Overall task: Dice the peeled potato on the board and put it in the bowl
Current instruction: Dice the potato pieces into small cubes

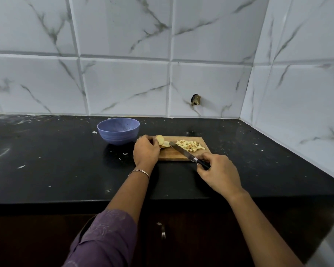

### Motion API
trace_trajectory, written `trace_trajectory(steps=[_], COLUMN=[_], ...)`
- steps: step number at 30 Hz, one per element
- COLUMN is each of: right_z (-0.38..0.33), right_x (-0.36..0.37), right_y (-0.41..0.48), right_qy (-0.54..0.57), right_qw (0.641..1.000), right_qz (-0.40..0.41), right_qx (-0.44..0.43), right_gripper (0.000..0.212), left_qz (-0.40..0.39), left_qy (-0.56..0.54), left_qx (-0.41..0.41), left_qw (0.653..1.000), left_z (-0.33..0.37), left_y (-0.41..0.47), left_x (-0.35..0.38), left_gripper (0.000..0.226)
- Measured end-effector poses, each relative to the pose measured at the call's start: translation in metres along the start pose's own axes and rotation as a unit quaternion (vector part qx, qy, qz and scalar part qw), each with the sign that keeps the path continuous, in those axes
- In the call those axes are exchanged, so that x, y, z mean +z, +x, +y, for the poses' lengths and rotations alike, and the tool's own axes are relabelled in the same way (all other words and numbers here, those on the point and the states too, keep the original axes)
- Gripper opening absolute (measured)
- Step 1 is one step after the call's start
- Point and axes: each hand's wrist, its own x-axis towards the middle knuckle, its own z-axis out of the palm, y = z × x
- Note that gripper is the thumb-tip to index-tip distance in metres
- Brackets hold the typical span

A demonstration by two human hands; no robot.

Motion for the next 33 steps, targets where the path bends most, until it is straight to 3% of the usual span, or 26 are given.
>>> trace_trajectory(steps=[15, 28, 33], right_z=[-0.01, -0.005, 0.001], right_x=[0.016, 0.015, 0.015], right_y=[0.015, 0.02, 0.013], right_qy=[-0.17, -0.147, -0.125], right_qw=[0.982, 0.985, 0.985], right_qz=[0.037, 0.056, 0.034], right_qx=[-0.074, -0.073, -0.112], right_gripper=[0.019, 0.02, 0.024], left_qz=[-0.014, 0.021, 0.041], left_qy=[0.039, -0.027, 0.021], left_qx=[-0.002, -0.026, -0.037], left_qw=[0.999, 0.999, 0.998], left_z=[0.002, -0.002, -0.007], left_y=[-0.001, 0.007, 0.009], left_x=[-0.001, 0.0, 0.001], left_gripper=[0.027, 0.024, 0.027])
